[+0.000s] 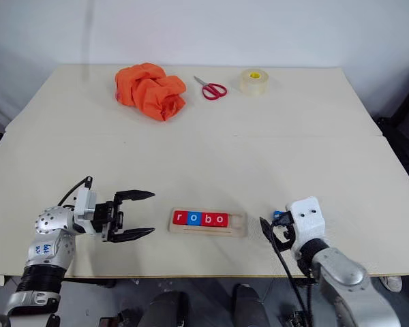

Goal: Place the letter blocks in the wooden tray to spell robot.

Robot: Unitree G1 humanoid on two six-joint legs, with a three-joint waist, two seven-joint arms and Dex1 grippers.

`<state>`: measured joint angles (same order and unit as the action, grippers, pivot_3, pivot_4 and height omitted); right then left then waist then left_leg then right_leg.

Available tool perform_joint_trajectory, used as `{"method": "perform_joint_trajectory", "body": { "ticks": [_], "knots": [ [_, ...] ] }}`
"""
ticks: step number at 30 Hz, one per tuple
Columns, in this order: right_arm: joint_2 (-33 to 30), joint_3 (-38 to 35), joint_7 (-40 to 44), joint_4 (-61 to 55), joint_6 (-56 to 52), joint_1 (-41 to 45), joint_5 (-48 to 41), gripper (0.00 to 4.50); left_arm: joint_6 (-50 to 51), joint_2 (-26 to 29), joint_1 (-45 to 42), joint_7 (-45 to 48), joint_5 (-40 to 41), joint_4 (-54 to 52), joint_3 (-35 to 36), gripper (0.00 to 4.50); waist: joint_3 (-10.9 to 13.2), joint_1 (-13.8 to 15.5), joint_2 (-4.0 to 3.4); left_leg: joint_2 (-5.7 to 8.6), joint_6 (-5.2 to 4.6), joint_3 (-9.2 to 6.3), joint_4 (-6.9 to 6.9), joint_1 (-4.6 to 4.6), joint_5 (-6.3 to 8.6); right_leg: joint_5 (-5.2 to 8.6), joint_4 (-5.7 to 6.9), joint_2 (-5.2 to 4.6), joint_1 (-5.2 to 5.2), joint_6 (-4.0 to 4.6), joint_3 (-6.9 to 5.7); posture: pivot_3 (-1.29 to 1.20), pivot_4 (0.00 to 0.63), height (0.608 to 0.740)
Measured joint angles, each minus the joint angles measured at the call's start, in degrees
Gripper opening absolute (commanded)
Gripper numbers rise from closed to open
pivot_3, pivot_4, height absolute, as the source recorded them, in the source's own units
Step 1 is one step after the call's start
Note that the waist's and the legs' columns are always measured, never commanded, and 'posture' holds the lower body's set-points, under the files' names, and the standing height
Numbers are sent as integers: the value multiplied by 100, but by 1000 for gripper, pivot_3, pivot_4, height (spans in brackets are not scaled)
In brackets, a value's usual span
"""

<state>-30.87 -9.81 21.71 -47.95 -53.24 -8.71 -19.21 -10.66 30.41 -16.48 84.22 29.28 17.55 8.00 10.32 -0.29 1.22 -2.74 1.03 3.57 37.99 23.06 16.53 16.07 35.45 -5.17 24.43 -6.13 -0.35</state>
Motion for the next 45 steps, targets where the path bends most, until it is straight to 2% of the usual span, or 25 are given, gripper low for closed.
{"method": "perform_joint_trajectory", "body": {
  "ticks": [5, 8, 14, 18, 19, 21, 28, 35, 40, 45],
  "knots": [
    [-1645, 67, 1791, 1245, 871, 708, -179, 4468, -5, -32, 151, -29, 11, -173, 21, 4500, 2, -11, -1, 0, -2, 2, 4, -2, -1, -4, -2, 3, -3, -6, 3, 0, 150, 740],
    [-2264, 358, 2674, 2064, 1456, 1105, -106, 4468, -14, -38, 280, -44, 13, -241, 38, 4500, 2, 7, 1, -5, -2, -3, 2, -1, -1, -4, -3, 10, -2, -7, 1, 0, 150, 740],
    [-2741, 1200, 3908, 3705, 2468, 1968, 337, 4468, -66, -46, 499, -84, 16, -439, 51, 4500, 3, 10, -1, -5, -2, 1, 3, 0, 0, -5, -3, 9, 0, -8, 3, 0, 150, 740],
    [-2756, 1535, 4384, 4249, 2904, 2274, 551, 4468, -73, -42, 612, -124, 16, -528, 66, 4500, 3, 13, -1, -6, -1, 2, 6, -1, 1, -5, -1, 7, 0, -8, 3, 0, 150, 740],
    [-2744, 1637, 4465, 4414, 3014, 2435, 641, 4300, -85, -43, 620, -167, 16, -558, 67, 4500, 3, 7, -1, -6, -1, 4, 8, -1, 0, -7, 0, 6, 0, -11, 3, 0, 150, 740],
    [-2695, 1728, 4563, 4631, 3159, 2610, 730, 3868, -99, -46, 651, -235, 16, -599, 75, 4500, 3, -3, -1, -6, 0, 4, 9, -5, 0, -7, 3, 6, -1, -10, 4, 0, 150, 740],
    [-2516, 1832, 4673, 4840, 3369, 2829, 867, 1534, -106, -45, 740, -310, 16, -630, 84, 4500, 2, -5, 0, -8, 3, 6, 12, -11, -1, -11, 8, 6, -4, -4, 6, 0, 150, 740],
    [-2477, 1837, 4549, 4628, 2952, 3011, 924, 1449, -109, -44, 717, -335, 15, -628, 84, 4500, 4, -3, -3, -8, 4, 10, 13, -10, -3, -13, 10, 4, 1, 1, 9, 0, 150, 740],
    [-2428, 2078, 4572, 3624, 1671, 3641, 762, 1449, -120, -45, 618, -337, 6, -608, 72, 4500, 6, -10, -6, -11, 4, 8, 9, -7, -2, -12, 14, 4, 10, 3, 9, 0, 150, 740],
    [-2032, 2612, 4443, 2916, 740, 4107, 632, 1449, -160, -68, 585, -341, -1, -565, 37, 4500, 6, 21, -6, -8, 7, 6, 9, 3, -1, -11, 10, -3, 13, 6, 3, 0, 150, 740]
  ]
}}
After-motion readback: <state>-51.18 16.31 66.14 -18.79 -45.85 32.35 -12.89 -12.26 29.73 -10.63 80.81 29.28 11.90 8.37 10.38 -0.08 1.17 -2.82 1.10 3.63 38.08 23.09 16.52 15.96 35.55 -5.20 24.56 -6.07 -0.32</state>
